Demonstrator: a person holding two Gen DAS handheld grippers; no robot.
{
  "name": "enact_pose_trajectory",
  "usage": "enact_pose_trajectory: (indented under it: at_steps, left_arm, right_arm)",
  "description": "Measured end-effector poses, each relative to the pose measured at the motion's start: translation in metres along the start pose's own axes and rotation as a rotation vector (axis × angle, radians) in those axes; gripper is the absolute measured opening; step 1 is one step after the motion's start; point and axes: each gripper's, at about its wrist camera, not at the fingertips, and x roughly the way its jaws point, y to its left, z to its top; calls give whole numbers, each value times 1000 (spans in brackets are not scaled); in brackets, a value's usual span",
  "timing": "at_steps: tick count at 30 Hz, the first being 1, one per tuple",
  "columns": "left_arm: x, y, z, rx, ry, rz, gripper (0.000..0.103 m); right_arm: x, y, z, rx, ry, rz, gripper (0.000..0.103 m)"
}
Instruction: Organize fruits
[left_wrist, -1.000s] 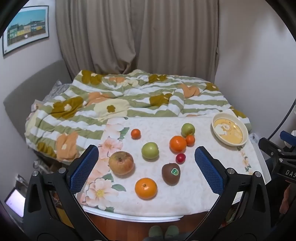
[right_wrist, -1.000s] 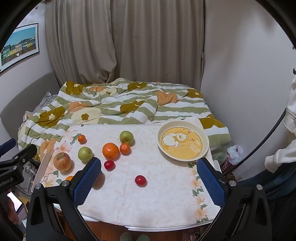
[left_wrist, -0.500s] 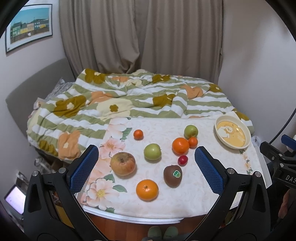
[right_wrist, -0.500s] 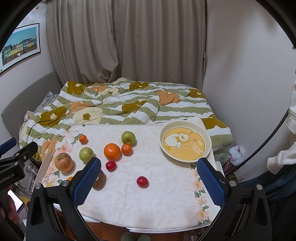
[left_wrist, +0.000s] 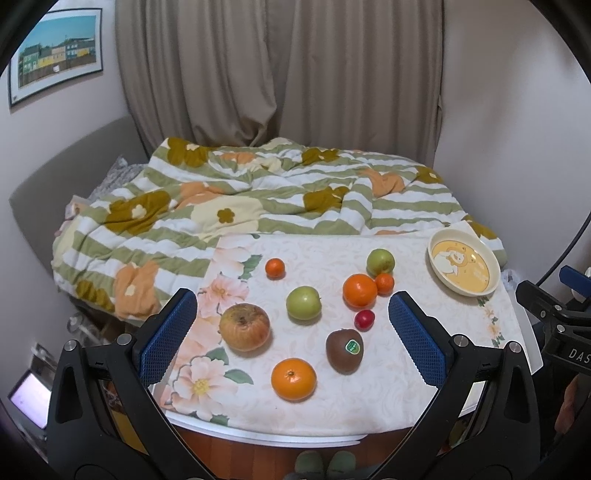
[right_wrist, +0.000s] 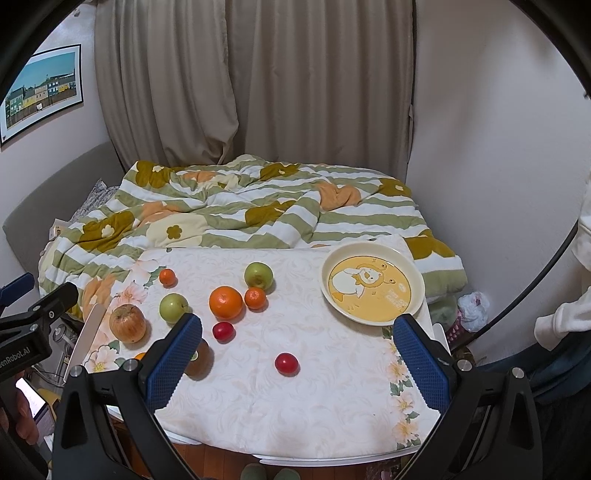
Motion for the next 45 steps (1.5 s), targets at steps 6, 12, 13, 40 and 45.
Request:
enact_pose_trajectory:
  at_steps: [6, 12, 13, 40, 45]
  left_arm:
    - [1, 0, 1, 5, 1, -5, 103]
    - [3, -1, 2, 6, 5, -11, 103]
    - [4, -1, 3, 7, 7, -13, 103]
    - [7, 5, -1, 8, 28, -18, 103]
    - [7, 9, -4, 4, 31, -12, 103]
  right_arm:
    - [0, 0, 0, -2, -1, -1, 103]
    - [0, 0, 0, -2, -1, 0, 103]
    - [0, -1, 0, -2, -1, 1, 103]
    - [1, 2, -2, 1, 4, 3, 103]
    - [5, 3, -3, 2, 7, 19, 103]
